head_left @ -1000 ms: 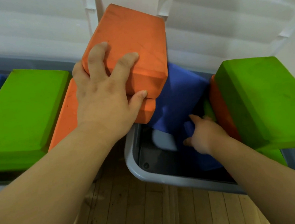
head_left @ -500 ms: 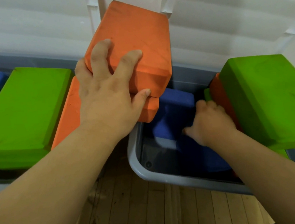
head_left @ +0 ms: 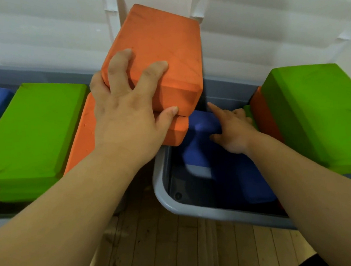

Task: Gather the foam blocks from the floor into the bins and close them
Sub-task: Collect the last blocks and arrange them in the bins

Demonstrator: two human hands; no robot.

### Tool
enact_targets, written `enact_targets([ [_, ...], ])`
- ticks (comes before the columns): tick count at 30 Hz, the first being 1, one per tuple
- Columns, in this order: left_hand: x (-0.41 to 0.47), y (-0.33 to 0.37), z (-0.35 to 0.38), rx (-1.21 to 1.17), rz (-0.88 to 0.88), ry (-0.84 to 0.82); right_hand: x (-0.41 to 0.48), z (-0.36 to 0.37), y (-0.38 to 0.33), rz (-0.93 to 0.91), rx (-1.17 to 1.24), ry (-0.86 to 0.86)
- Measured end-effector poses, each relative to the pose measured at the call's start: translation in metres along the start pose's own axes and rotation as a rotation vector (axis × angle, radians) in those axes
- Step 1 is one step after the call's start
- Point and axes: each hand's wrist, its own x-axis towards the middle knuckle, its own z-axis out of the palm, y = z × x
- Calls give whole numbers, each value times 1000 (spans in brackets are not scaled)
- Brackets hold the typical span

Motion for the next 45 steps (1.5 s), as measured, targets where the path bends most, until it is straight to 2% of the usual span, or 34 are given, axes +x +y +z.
enact_targets([
  [3,0,0,0,-5,-4,-2,-3,0,1,12,19,52],
  [12,0,2,1,-12,-17,-4,-12,-21,-2,261,434,425],
  [16,1,0,1,-7,-8,5,-25,-24,-15,290,405,289],
  [19,1,-1,2,-6,-7,2,-35,-23,-28,185,254,194],
  [22,1,0,2,-18,-14,0,-36,-23,-34,150,221,206],
  [28,1,2,2,-16,-18,-2,-26,-28,-29,289,406,252],
  [38,1,1,2,-9,-15,10,-9,-36,-18,398,536,145],
  [41,0,2,2,-13,-13,8,-9,-38,-20,375,534,117],
  [45,0,2,1,-20,-21,6,-11,-40,-20,306,438,176],
])
